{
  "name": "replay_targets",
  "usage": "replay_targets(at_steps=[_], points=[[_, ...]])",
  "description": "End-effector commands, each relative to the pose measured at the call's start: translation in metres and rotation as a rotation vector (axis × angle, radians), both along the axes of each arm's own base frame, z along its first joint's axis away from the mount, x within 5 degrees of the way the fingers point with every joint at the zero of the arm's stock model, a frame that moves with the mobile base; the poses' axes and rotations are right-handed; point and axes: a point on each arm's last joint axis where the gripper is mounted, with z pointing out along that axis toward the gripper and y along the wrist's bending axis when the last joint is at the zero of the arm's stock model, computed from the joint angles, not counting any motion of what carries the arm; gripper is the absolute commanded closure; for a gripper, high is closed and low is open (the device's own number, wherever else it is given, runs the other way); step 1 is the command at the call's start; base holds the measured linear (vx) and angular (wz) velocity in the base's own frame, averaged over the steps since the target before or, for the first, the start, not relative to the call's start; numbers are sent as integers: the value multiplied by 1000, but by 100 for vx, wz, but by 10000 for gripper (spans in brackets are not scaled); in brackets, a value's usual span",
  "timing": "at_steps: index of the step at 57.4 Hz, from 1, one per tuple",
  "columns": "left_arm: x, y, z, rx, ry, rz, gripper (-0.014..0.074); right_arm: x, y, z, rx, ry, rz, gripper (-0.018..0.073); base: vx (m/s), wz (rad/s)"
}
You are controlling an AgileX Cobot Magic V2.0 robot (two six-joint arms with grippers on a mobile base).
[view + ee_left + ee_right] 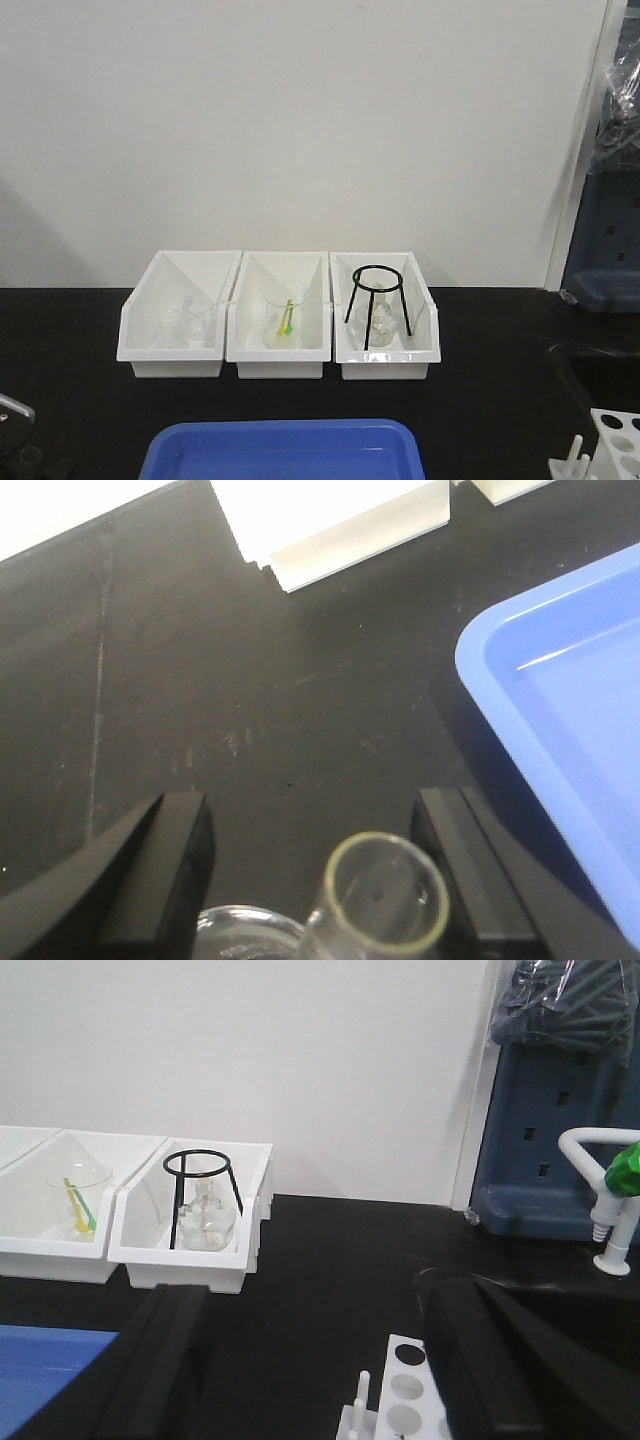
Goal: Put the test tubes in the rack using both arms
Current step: 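Grasp the clear test tube with the left gripper and lift it out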
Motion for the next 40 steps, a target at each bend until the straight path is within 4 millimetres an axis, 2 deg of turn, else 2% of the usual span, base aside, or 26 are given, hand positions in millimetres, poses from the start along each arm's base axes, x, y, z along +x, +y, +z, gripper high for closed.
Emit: replay_targets(at_steps=[1, 13, 30, 40], points=[[8, -1, 20, -21, -121, 17, 78, 2, 1, 17, -12, -103, 8, 47, 0, 0], [7, -1, 20, -21, -118, 17, 234, 2, 1, 17, -12, -103, 8, 47, 0, 0], [8, -1, 20, -21, -122, 17, 601, 2, 1, 17, -12, -103, 8, 47, 0, 0], [9, 0, 24, -21, -165, 25, 602, 2, 1, 17, -12, -103, 8, 47, 0, 0]])
